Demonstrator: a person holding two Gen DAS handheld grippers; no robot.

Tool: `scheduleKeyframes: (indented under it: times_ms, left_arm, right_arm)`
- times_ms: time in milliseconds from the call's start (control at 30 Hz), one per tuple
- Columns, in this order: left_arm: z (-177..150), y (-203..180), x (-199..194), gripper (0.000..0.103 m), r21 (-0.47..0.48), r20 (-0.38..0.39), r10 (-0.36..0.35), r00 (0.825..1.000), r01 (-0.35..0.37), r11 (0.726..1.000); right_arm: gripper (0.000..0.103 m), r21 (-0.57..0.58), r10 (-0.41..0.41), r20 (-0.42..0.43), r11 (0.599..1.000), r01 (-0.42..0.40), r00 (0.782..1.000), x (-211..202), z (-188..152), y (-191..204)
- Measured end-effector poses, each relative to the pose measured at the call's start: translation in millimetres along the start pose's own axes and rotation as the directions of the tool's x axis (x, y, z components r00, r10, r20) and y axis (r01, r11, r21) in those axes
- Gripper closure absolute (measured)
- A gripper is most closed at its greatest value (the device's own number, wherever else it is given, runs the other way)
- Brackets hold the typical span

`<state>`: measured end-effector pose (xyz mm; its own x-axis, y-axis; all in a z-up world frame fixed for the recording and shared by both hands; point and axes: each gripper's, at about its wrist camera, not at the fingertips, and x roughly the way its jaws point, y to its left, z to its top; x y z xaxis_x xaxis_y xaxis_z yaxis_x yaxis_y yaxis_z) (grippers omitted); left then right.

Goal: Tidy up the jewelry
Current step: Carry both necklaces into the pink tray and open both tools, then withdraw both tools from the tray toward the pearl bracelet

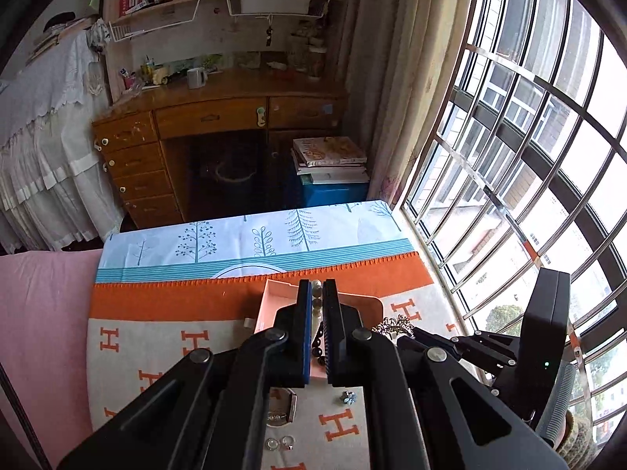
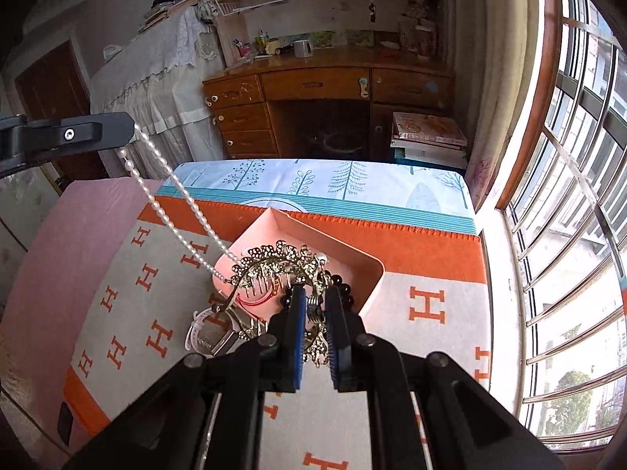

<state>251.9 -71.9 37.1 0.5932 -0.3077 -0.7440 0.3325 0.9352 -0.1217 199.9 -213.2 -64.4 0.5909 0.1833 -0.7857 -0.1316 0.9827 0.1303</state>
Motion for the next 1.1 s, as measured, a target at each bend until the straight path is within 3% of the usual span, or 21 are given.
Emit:
scheduleKeyframes:
  times_ms: [300,433,500,567,633,800,1100]
  left_arm:
    - [-7,7,89,0.1,0.002,-0.111,0.075,0.991,-0.075,0.997]
    - [-18,14,123,0.098,0.005,-0.163,0.065,0.984,-0.065,0.998]
    - [-25,16,132,0.089,0.014,-0.179,0.074,0.981,-0.072,0.997]
    - [-32,17,137,0.059,0.022,-0.186,0.085,0.979,-0.082,0.996]
    - [-38,20,137,0.041,0.021,-0.179,0.094,0.979,-0.092,0.996]
    - [-51,26,130,0.039,0.03,-0.194,0.105,0.975,-0.101,0.994]
    - [-77,46,98,0.035,0.008,-0.213,0.131,0.968,-0.133,0.991]
  right_arm:
    - [0.093,0.084,0.041,-0.075,0.996,-0.035,0.996,63,11,-10]
    - [0.093,0.092,0.04,-0.11,0.995,-0.03,0.993,83,9,-10]
    - [0.093,0.099,0.039,-0.141,0.995,-0.025,0.989,94,7,-13]
    - [0.093,0.102,0.039,-0.151,0.994,-0.024,0.988,97,6,-15]
    - [0.092,0.114,0.043,-0.177,0.993,-0.023,0.983,104,5,-18]
    - [0.086,0.143,0.036,-0.207,0.99,-0.006,0.978,111,-1,-27]
    - [0.086,0.149,0.063,-0.162,0.988,-0.038,0.985,82,-8,-24]
